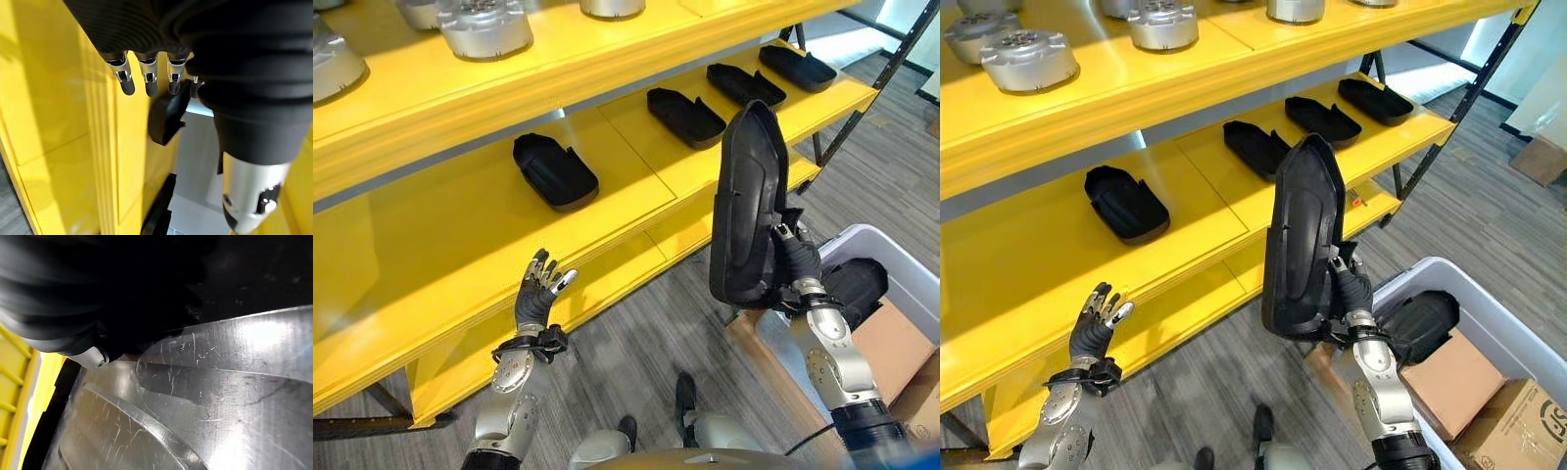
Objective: Move parts from the plastic box to the shelf.
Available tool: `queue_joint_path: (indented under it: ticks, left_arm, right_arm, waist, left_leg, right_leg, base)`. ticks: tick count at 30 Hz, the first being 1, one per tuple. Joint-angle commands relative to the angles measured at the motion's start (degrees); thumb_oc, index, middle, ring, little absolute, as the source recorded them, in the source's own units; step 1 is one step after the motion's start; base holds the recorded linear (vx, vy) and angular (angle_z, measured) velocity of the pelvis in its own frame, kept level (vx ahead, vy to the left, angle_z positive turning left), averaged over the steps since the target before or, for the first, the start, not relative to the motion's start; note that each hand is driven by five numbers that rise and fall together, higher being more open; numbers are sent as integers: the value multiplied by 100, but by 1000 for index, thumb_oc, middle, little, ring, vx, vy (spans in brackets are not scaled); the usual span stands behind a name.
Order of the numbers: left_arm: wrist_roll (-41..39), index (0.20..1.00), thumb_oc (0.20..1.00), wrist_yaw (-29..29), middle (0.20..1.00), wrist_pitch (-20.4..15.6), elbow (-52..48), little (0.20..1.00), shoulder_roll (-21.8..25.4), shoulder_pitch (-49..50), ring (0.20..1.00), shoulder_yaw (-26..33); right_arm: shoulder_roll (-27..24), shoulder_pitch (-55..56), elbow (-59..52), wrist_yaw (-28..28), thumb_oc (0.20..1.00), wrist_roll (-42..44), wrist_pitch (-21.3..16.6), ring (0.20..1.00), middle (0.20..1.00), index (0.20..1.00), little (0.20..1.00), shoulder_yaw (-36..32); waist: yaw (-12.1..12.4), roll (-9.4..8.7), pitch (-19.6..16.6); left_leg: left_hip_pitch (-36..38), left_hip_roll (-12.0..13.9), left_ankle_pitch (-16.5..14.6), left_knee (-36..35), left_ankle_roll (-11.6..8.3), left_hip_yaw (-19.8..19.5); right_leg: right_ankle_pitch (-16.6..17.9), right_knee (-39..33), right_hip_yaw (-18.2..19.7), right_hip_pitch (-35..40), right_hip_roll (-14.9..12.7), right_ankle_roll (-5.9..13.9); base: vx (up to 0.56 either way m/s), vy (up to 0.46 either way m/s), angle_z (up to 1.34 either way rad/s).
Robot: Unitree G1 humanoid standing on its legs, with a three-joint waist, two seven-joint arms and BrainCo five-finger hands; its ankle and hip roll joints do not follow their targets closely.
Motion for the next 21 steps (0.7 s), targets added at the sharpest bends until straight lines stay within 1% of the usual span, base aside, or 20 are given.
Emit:
queue_joint_path:
  ticks: [1, 3, 4, 5, 6, 7, 8, 9, 10, 11, 12, 13, 14, 15, 16, 17, 18, 19, 20, 21]
  left_arm:
    - [121, 1000, 1000, -30, 1000, -176, -392, 1000, 237, 174, 1000, 109]
    - [101, 1000, 1000, -40, 1000, -163, -401, 1000, 208, 215, 1000, 110]
    - [96, 1000, 1000, -48, 1000, -168, -425, 1000, 200, 222, 1000, 116]
    - [97, 1000, 1000, -52, 1000, -176, -434, 1000, 180, 224, 1000, 125]
    - [88, 1000, 1000, -66, 1000, -188, -459, 1000, 158, 222, 1000, 129]
    - [66, 1000, 1000, -78, 1000, -207, -466, 1000, 131, 214, 1000, 122]
    - [19, 1000, 1000, -74, 1000, -224, -478, 1000, 124, 194, 1000, 108]
    - [-5, 1000, 1000, -91, 1000, -218, -500, 1000, 129, 190, 1000, 119]
    - [18, 1000, 1000, -126, 1000, -178, -604, 1000, 156, 275, 1000, 162]
    - [23, 1000, 1000, -124, 1000, -162, -641, 1000, 166, 305, 1000, 193]
    - [27, 1000, 1000, -97, 1000, -169, -681, 1000, 176, 331, 1000, 208]
    - [18, 1000, 1000, -56, 1000, -173, -707, 1000, 190, 345, 1000, 209]
    - [-9, 1000, 1000, -4, 1000, -183, -713, 1000, 167, 359, 1000, 228]
    - [-3, 1000, 1000, 42, 1000, -187, -716, 1000, 160, 327, 1000, 229]
    - [-2, 1000, 1000, 43, 1000, -187, -715, 1000, 156, 326, 1000, 229]
    - [15, 1000, 1000, 43, 1000, -197, -673, 1000, 130, 258, 1000, 238]
    - [10, 1000, 1000, 9, 1000, -198, -642, 1000, 111, 277, 1000, 244]
    - [12, 1000, 1000, -15, 1000, -212, -653, 1000, 110, 317, 1000, 284]
    - [16, 1000, 1000, -54, 1000, -202, -667, 1000, 104, 350, 1000, 266]
    - [49, 1000, 1000, -75, 1000, -208, -662, 1000, 143, 357, 1000, 259]
  right_arm:
    - [-71, -129, -468, 127, 200, 155, -334, 200, 200, 200, 200, -168]
    - [-96, -115, -466, 136, 200, 148, -337, 200, 200, 200, 200, -178]
    - [-120, -147, -471, 133, 200, 136, -337, 200, 200, 200, 200, -155]
    - [-139, -174, -466, 136, 200, 132, -338, 200, 200, 200, 200, -133]
    - [-169, -205, -468, 151, 200, 134, -346, 200, 200, 200, 200, -117]
    - [-206, -224, -472, 164, 200, 144, -364, 200, 200, 200, 200, -107]
    - [-224, -263, -468, 163, 200, 155, -374, 200, 200, 200, 200, -102]
    - [-226, -279, -476, 160, 200, 163, -384, 200, 200, 200, 200, -98]
    - [-202, -193, -485, 120, 200, 142, -378, 200, 200, 200, 200, -101]
    - [-195, -173, -472, 90, 200, 133, -374, 200, 200, 200, 200, -94]
    - [-178, -181, -451, 52, 200, 137, -363, 200, 200, 200, 200, -69]
    - [-170, -220, -422, 22, 200, 142, -369, 200, 200, 200, 200, -27]
    - [-167, -237, -397, 2, 200, 181, -368, 200, 200, 200, 200, -11]
    - [-186, -268, -402, -23, 200, 182, -373, 200, 200, 200, 200, -14]
    - [-190, -271, -400, -24, 200, 182, -373, 200, 200, 200, 200, -13]
    - [-226, -265, -419, -73, 200, 180, -389, 200, 200, 200, 200, -48]
    - [-185, -279, -403, -84, 200, 165, -383, 200, 200, 200, 200, 15]
    - [-156, -234, -434, -60, 200, 167, -378, 200, 200, 200, 200, -8]
    - [-135, -200, -456, -47, 200, 168, -375, 200, 200, 200, 200, -11]
    - [-112, -176, -466, -32, 200, 172, -380, 200, 200, 200, 200, -32]
  waist:
    - [15, -149, -245]
    - [23, -164, -235]
    - [32, -177, -205]
    - [52, -184, -152]
    - [66, -186, -79]
    - [97, -183, 10]
    - [126, -185, 103]
    - [149, -201, 171]
    - [120, -257, 203]
    - [110, -278, 195]
    - [124, -264, 183]
    - [138, -224, 180]
    - [125, -172, 179]
    - [98, -92, 195]
    - [102, -87, 189]
    - [88, 49, 234]
    - [128, 111, 217]
    - [127, 172, 183]
    - [153, 214, 142]
    - [174, 230, 127]
  left_leg:
    - [-351, -136, 143, 171, -71, 261]
    - [-383, -118, 87, 321, -109, 246]
    - [-458, -145, 39, 567, -147, 259]
    - [-599, -186, 62, 900, -197, 275]
    - [-840, -248, 117, 1436, -261, 298]
    - [-1071, -309, 284, 1905, -349, 332]
    - [-1258, -335, 473, 2269, -447, 391]
    - [-1376, -299, 564, 2471, -468, 486]
    - [-1545, 279, 694, 2378, -374, 763]
    - [-1452, 630, 771, 1984, -371, 773]
    - [-1393, 880, 872, 1522, -400, 652]
    - [-1286, 1182, 1085, 902, -454, 492]
    - [-1200, 1480, 1304, 392, -510, 489]
    - [-1218, 1786, 1634, 0, -613, 662]
    - [-1189, 1798, 1673, -69, -624, 676]
    - [-1073, 2092, 1973, -349, -768, 1037]
    - [-945, 2094, 1853, -482, -789, 1008]
    - [-893, 2126, 1837, -589, -870, 1101]
    - [-861, 2091, 1808, -638, -903, 1157]
    - [-854, 2008, 1750, -613, -903, 1131]
  right_leg:
    - [-662, 445, 52, 215, -358, 499]
    - [-734, 463, 25, 261, -341, 451]
    - [-765, 462, 18, 283, -336, 423]
    - [-772, 448, 9, 318, -340, 394]
    - [-775, 441, -18, 355, -365, 357]
    - [-801, 454, -72, 388, -380, 313]
    - [-811, 489, -135, 398, -403, 283]
    - [-825, 534, -187, 393, -421, 257]
    - [-901, 625, -253, 391, -501, 252]
    - [-935, 641, -273, 396, -566, 286]
    - [-990, 668, -262, 374, -585, 333]
    - [-1073, 754, -222, 316, -591, 393]
    - [-1160, 880, -210, 239, -596, 417]
    - [-1244, 1050, -258, 139, -628, 438]
    - [-1264, 1084, -253, 114, -621, 430]
    - [-1403, 1393, -311, -10, -723, 470]
    - [-1450, 1472, -273, -34, -710, 518]
    - [-1463, 1470, -258, -36, -709, 542]
    - [-1437, 1439, -291, -24, -738, 570]
    - [-1412, 1396, -289, 20, -794, 612]
  base:
    - [62, -145, 17]
    - [36, -115, 24]
    - [5, -103, 19]
    - [-42, -89, 11]
    - [-73, -70, 9]
    - [-87, -64, 27]
    - [-79, -66, 39]
    - [-41, -64, 56]
    - [11, -23, 49]
    - [49, 38, 56]
    - [65, 105, 50]
    - [57, 119, 43]
    - [48, 152, 22]
    - [25, 99, -2]
    - [50, 221, 0]
    - [101, 226, 32]
    - [157, 305, 40]
    - [158, 197, 15]
    - [154, 199, -30]
    - [145, 192, -37]
